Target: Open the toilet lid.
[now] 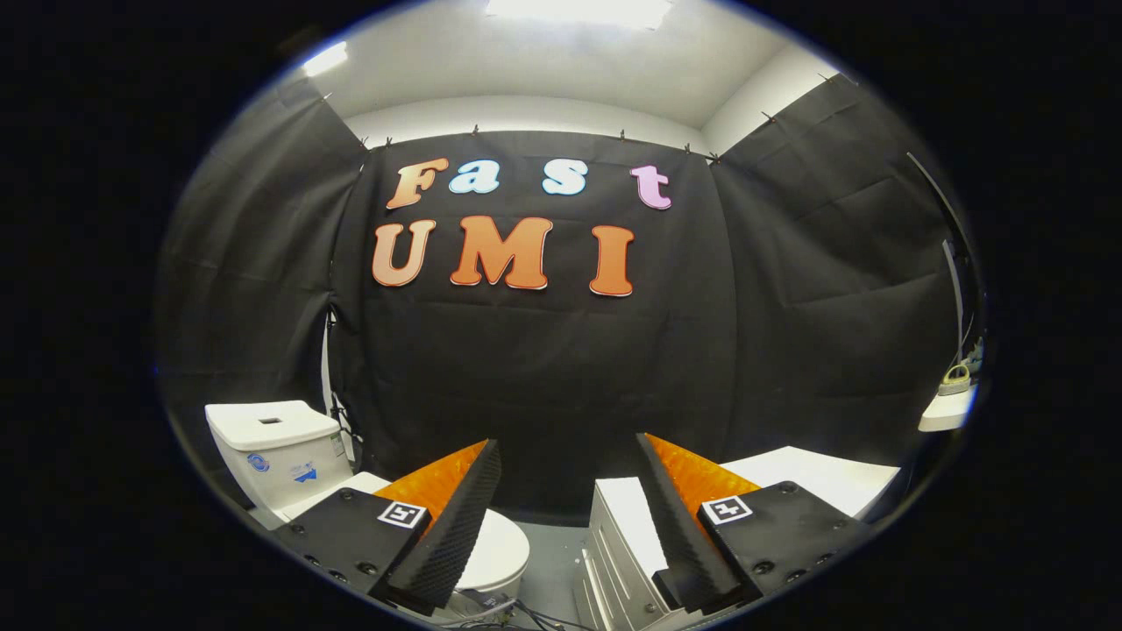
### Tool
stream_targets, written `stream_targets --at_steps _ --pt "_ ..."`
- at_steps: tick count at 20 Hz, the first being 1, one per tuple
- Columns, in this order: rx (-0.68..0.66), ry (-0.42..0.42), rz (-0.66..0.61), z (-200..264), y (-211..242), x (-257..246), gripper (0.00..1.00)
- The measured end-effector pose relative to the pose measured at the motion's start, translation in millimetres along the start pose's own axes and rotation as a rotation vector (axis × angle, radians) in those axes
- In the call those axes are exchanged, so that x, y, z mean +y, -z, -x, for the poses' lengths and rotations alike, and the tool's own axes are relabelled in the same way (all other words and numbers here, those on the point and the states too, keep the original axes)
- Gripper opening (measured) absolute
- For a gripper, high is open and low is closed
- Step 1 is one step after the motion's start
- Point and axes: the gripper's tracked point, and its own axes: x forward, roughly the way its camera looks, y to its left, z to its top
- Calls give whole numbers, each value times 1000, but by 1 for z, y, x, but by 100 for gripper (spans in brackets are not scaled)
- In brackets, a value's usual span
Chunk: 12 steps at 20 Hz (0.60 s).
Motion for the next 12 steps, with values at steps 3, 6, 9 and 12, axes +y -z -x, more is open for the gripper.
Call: stream_targets --at_steps 3,6,9,12 --pt "-2 5 -2 0 -1 -2 98" --pt "8 -5 -20 -1 2 0 98" --pt "18 -14 -38 -2 4 3 98" --pt "25 -19 -39 -1 6 5 98"
